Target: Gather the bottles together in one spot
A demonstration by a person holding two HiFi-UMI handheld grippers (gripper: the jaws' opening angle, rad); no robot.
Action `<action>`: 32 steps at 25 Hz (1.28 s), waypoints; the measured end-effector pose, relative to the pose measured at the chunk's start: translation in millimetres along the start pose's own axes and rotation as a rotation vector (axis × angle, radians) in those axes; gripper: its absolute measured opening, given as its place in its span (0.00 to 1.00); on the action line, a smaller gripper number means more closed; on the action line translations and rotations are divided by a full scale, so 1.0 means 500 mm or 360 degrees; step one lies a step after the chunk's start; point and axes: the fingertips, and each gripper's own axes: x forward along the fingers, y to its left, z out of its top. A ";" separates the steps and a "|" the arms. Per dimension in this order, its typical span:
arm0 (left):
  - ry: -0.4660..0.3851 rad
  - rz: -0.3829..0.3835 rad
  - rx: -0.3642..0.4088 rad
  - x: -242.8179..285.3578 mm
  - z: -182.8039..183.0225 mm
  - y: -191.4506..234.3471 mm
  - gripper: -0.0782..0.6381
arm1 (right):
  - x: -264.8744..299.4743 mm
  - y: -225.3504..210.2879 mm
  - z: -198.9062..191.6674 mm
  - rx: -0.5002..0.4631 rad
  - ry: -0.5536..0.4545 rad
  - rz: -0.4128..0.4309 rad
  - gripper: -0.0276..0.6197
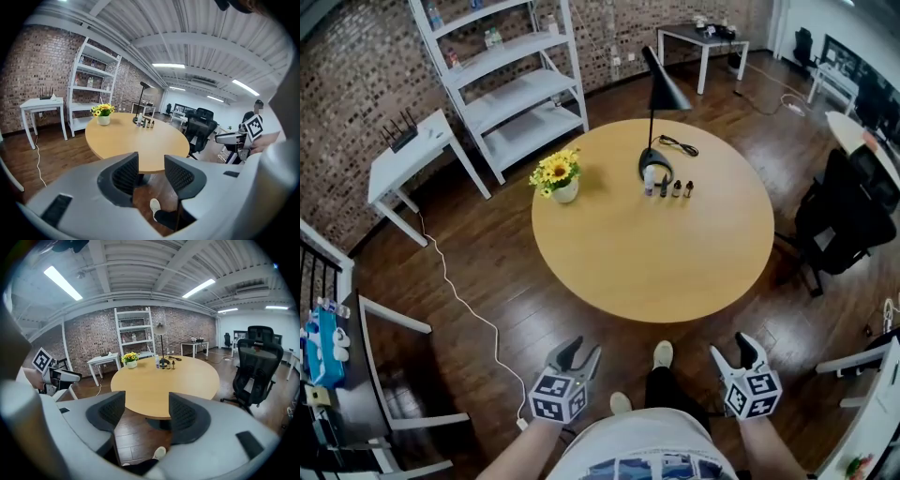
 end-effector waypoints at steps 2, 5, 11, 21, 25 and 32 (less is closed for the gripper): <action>-0.0013 -0.0005 -0.0023 -0.024 -0.007 -0.002 0.32 | -0.019 0.020 0.000 -0.0021 -0.0015 -0.0006 0.53; -0.0046 -0.0008 -0.0071 -0.056 -0.010 0.003 0.33 | -0.044 0.040 0.009 -0.0006 -0.0057 -0.0016 0.53; -0.0058 0.0015 -0.0061 -0.091 -0.018 0.016 0.33 | -0.065 0.070 -0.003 -0.0034 -0.0030 -0.0022 0.52; -0.0109 0.0039 -0.0086 -0.144 -0.042 0.028 0.33 | -0.090 0.101 -0.040 -0.0050 0.0035 -0.0034 0.52; -0.0096 0.0054 -0.0073 -0.151 -0.056 0.023 0.33 | -0.096 0.105 -0.053 -0.0053 0.0045 -0.0017 0.52; -0.0067 0.0055 -0.0041 -0.163 -0.069 0.015 0.33 | -0.098 0.117 -0.060 -0.0065 0.0047 0.0001 0.52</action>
